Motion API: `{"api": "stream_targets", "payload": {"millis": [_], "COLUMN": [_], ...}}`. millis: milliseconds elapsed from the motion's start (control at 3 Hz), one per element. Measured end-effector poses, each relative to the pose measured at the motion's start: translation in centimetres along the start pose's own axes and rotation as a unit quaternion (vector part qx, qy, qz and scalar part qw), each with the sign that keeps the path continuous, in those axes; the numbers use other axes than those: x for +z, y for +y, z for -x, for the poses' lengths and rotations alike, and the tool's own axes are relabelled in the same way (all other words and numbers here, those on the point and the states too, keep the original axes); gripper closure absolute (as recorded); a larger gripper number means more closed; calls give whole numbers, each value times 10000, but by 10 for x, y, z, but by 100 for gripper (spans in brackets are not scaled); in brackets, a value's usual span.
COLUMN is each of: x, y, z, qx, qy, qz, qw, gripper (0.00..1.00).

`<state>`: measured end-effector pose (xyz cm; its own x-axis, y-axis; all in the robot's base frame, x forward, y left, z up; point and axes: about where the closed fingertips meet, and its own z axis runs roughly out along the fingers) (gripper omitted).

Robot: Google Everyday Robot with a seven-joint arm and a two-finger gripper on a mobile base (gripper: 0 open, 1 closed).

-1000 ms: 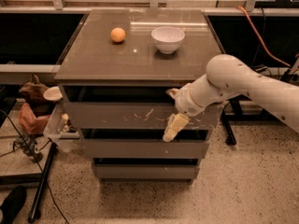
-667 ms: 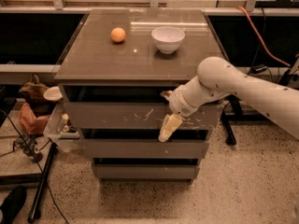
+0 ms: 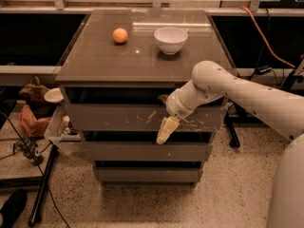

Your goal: Open top drawer

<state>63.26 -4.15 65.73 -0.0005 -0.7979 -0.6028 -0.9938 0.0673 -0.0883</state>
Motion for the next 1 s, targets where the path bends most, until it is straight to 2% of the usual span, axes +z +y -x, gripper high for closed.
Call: {"api": "stream_targets", "payload": {"millis": [333,667,1000], "x": [7,4,0], "y": [11,11,30], "z": [0,2,4], "qx": [29,29,126], "qy": [1,0,-76], "qz": [209,209,332], "qw": [9998,9998,9993], "gripper": [0,0,0]}}
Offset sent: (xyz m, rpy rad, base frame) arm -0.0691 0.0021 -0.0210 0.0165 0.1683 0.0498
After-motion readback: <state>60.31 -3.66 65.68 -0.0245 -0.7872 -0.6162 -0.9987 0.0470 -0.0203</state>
